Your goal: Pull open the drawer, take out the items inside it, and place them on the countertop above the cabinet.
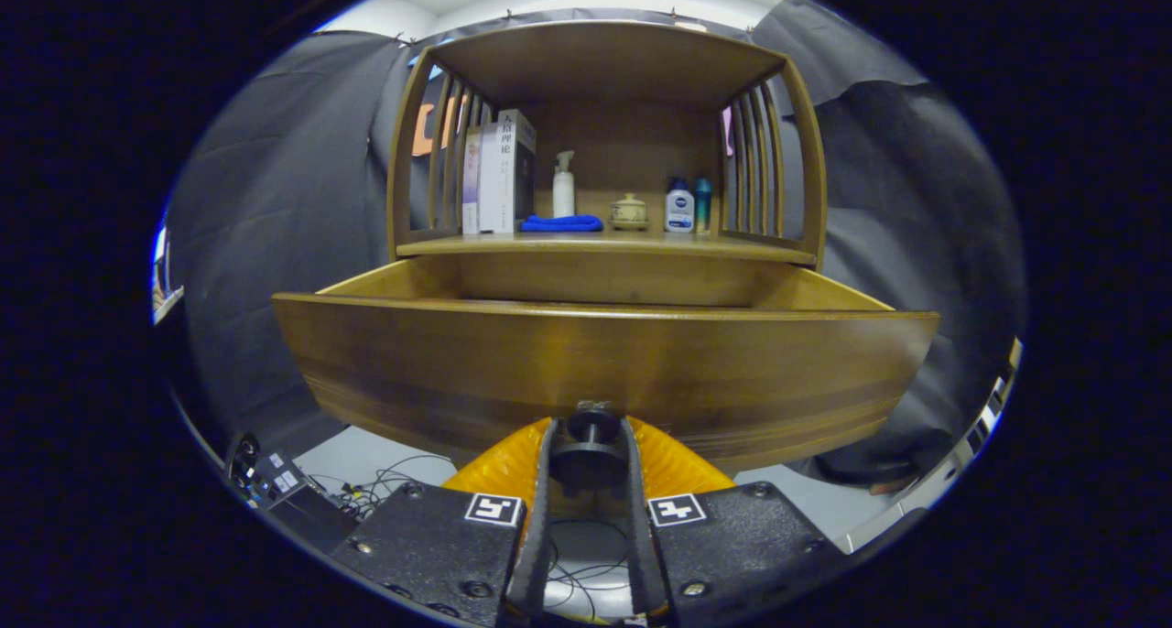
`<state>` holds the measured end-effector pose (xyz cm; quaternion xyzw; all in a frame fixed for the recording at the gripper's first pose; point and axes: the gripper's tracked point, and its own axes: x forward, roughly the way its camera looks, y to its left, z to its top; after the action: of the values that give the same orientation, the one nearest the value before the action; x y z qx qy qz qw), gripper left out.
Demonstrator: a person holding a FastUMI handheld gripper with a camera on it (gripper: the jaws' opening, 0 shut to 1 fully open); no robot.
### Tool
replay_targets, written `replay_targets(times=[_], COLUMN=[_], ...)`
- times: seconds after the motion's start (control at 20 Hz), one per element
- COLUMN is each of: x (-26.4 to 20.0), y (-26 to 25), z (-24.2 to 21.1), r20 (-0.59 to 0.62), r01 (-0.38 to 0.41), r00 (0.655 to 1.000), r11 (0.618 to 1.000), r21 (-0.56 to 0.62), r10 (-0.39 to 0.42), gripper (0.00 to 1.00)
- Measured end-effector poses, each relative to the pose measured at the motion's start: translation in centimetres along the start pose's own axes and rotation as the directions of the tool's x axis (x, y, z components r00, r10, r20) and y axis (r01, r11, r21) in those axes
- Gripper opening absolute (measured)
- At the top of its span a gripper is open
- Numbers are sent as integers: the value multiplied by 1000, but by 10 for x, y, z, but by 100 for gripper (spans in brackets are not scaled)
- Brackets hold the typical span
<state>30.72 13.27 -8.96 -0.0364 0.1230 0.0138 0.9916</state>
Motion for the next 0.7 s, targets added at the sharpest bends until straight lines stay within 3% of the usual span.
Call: replay_targets(times=[0.15,0.3,0.55,0.7], x=[0,-3,-27,-40], y=[-2,-9,-23,-29], z=[0,5,44,82], r20=[2,23,120,184], r01=[8,14,9,-14], r00=[1000,1000,993,983], r11=[1000,1000,1000,1000], r21=[-13,-10,6,27], r10=[-8,-13,-10,9], gripper=[37,49,98,98])
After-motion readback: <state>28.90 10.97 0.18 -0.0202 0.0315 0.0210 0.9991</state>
